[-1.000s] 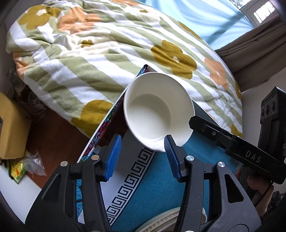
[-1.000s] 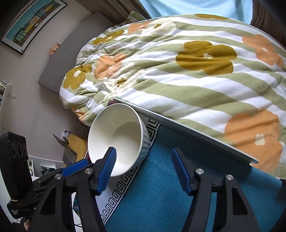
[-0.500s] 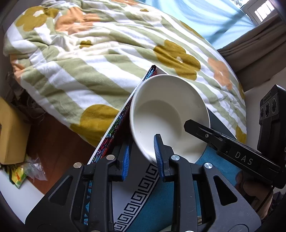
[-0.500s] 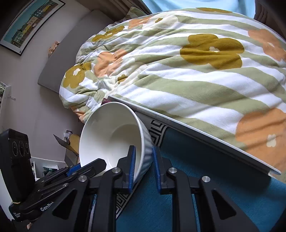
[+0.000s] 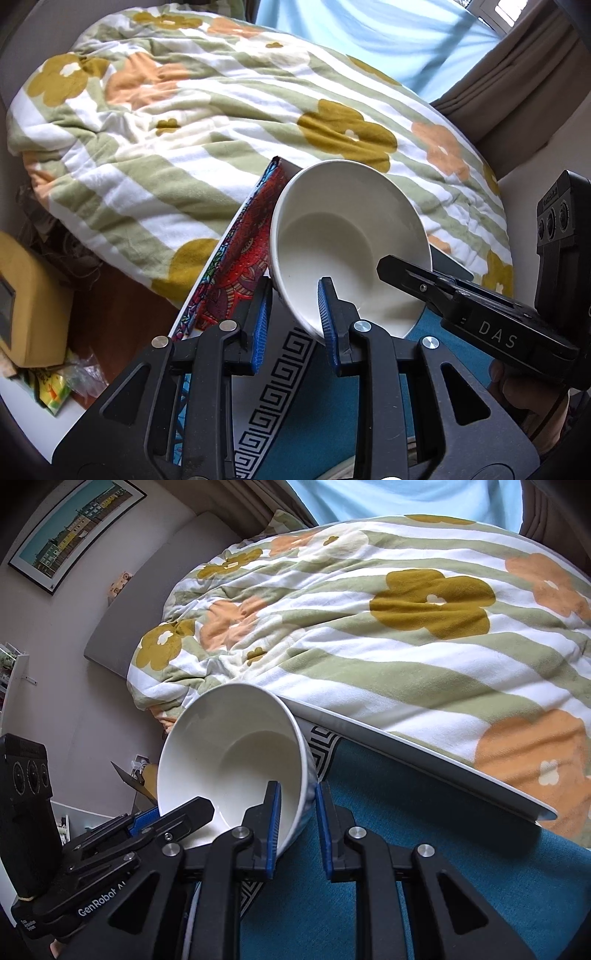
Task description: Organize plates and bowls
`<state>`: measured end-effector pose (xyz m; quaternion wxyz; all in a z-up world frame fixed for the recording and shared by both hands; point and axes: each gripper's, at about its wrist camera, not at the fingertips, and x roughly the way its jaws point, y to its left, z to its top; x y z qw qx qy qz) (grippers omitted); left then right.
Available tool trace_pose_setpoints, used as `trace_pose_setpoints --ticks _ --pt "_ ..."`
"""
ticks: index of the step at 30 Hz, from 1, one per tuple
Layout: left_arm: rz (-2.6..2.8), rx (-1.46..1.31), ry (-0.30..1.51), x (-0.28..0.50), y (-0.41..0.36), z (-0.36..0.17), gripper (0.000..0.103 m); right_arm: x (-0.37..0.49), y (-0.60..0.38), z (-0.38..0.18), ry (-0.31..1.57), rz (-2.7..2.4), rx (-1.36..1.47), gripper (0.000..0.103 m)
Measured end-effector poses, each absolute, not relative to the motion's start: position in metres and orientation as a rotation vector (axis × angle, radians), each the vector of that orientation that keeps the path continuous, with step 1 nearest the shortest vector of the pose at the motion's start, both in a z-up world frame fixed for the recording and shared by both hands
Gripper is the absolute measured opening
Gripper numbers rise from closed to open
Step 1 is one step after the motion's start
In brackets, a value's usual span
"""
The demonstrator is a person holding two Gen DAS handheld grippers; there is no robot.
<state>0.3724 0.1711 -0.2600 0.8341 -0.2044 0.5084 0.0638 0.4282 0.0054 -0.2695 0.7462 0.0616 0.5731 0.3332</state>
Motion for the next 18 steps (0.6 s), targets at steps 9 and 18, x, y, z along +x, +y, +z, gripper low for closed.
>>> trace_pose_setpoints --ticks 9,18 --pt "0.070 -0.382 0.987 0.329 0.101 -0.188 0.023 0.382 -0.061 -0.199 1.147 0.687 0.152 0.017" --pt "-0.043 -0.343 0.953 0.268 -0.019 -0.144 0.023 0.311 -0.171 -0.148 1.082 0.584 0.182 0.017"
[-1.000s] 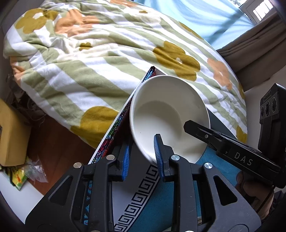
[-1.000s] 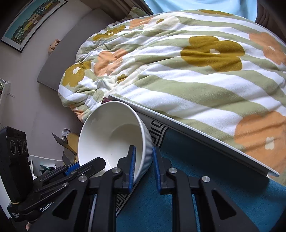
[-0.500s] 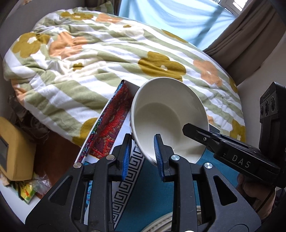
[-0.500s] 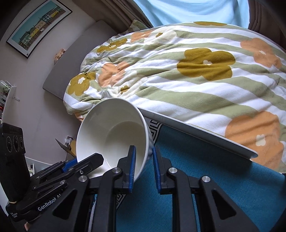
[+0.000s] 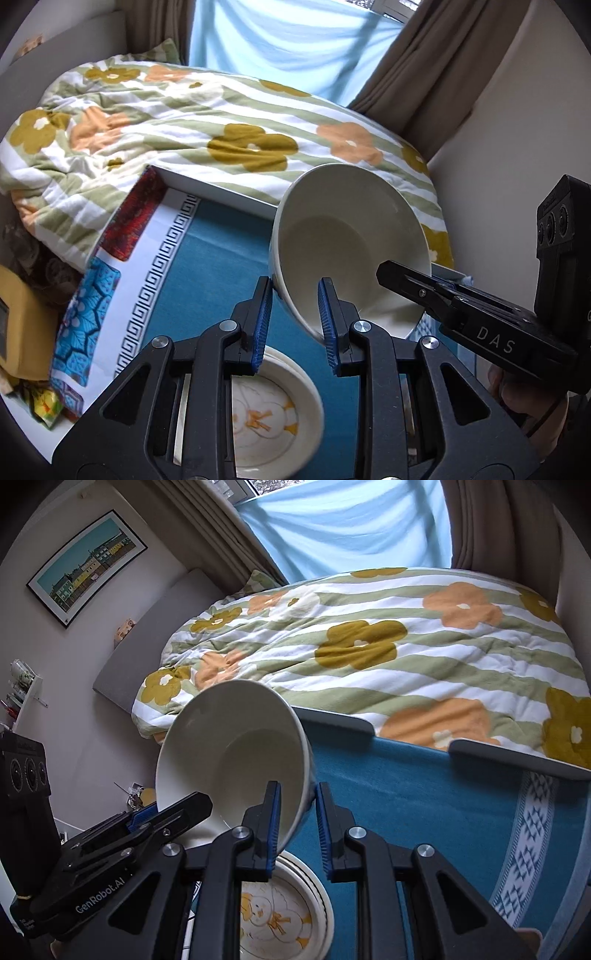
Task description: Organize plates and bowls
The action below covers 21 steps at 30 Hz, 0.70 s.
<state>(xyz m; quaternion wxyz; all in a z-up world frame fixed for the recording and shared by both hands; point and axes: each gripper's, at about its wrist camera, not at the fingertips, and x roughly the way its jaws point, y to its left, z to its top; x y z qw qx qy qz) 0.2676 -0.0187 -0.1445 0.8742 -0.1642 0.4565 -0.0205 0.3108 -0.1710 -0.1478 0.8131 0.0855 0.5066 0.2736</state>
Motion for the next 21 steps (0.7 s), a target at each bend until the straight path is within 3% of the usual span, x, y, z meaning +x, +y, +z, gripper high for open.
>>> trace_pose_setpoints --ticks 11,21 --pt "-0.185 -0.352 1.003 0.202 -0.163 -0.157 0.023 0.230 -0.315 -0.137 1.080 0.439 0.182 0.017" --pt "-0.246 -0.255 1.163 0.182 -0.232 -0.195 0.023 0.185 -0.385 -0.176 1.172 0.351 0.230 0.018"
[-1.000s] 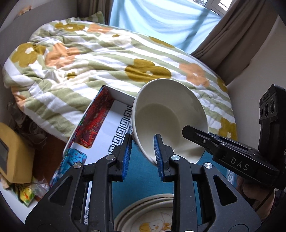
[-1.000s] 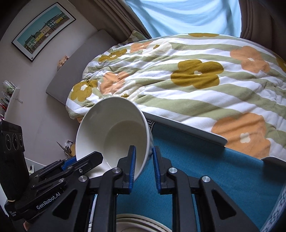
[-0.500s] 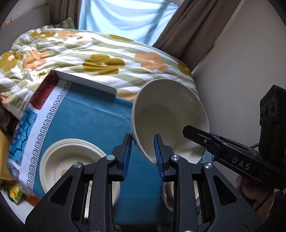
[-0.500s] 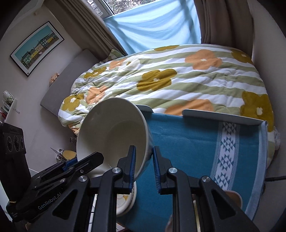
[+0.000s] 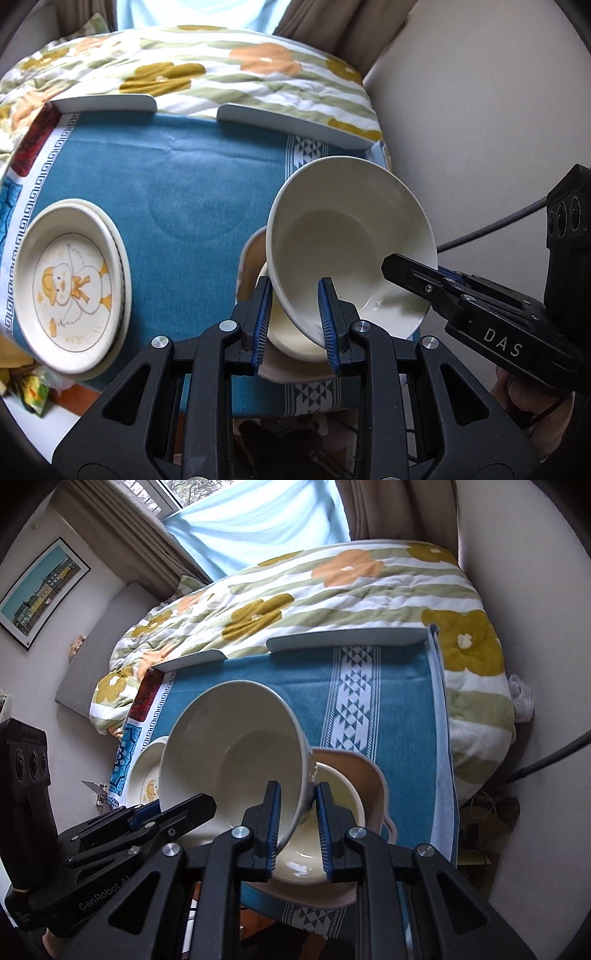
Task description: Organize plates and bowls
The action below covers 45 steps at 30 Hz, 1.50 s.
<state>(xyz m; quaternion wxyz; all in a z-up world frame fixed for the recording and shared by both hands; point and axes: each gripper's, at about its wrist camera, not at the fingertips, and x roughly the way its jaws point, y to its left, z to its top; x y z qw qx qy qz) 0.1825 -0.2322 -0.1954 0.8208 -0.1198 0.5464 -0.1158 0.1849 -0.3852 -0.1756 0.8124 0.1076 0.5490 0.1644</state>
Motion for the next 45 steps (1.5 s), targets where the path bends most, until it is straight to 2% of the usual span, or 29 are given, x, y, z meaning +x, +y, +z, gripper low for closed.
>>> trace_pose_setpoints --ticks 16,45 --pt "-0.263 -0.081 1.297 0.189 -0.258 -0.238 0.023 0.170 -0.394 -0.223 1.261 0.289 0.228 0.017" --pt "-0.201 0.071 1.287 0.188 -0.270 -0.243 0.023 0.166 -0.393 -0.228 1.276 0.286 0.203 0.017"
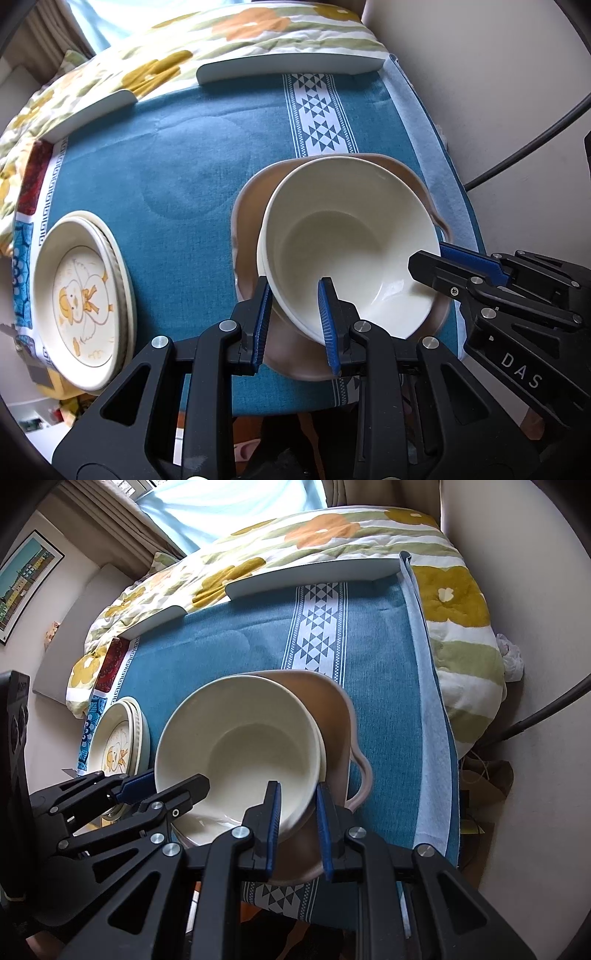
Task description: Organize plates and bowls
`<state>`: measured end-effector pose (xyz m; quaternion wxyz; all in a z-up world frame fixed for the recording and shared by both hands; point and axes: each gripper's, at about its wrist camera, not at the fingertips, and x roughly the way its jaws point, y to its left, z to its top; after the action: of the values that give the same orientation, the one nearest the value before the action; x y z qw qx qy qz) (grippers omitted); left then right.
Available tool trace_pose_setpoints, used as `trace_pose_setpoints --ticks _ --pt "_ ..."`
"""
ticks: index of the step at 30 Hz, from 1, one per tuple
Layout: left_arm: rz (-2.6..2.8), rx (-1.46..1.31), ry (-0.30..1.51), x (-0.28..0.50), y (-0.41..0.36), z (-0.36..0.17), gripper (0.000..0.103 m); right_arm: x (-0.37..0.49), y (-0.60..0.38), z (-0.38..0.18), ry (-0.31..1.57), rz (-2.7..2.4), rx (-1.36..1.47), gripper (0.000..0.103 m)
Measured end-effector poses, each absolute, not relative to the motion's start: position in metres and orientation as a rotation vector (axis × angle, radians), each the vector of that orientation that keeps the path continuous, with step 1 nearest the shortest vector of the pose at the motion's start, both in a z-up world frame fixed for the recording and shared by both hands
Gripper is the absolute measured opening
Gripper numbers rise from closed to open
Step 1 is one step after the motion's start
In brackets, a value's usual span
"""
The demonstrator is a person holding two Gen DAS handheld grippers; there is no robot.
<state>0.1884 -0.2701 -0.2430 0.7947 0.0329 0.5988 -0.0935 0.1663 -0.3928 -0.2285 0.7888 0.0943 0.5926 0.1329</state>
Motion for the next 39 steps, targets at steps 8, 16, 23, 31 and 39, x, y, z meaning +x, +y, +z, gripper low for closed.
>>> trace_pose_setpoints --ticks 8,16,23,31,39 --pt "-0.204 0.067 1.287 0.187 -0.270 -0.242 0.023 0.164 -0.393 -0.227 1.271 0.289 0.209 0.017" --pt "-0.215 0.057 1.200 0.182 -0.251 -0.194 0.023 0.160 -0.404 -0.190 1.213 0.316 0.216 0.017" --pt "-0.218 0.174 1.148 0.172 -0.225 -0.161 0.051 0.144 -0.415 -0.147 1.142 0.322 0.131 0.097" --pt "-0.311 0.285 1.235 0.170 -0.217 -0.194 0.101 0.144 -0.424 -0.172 1.292 0.307 0.006 0.103" --pt "-0.381 0.312 1.411 0.186 -0.230 -0.251 0.100 0.158 -0.414 -0.223 1.425 0.286 -0.093 0.103"
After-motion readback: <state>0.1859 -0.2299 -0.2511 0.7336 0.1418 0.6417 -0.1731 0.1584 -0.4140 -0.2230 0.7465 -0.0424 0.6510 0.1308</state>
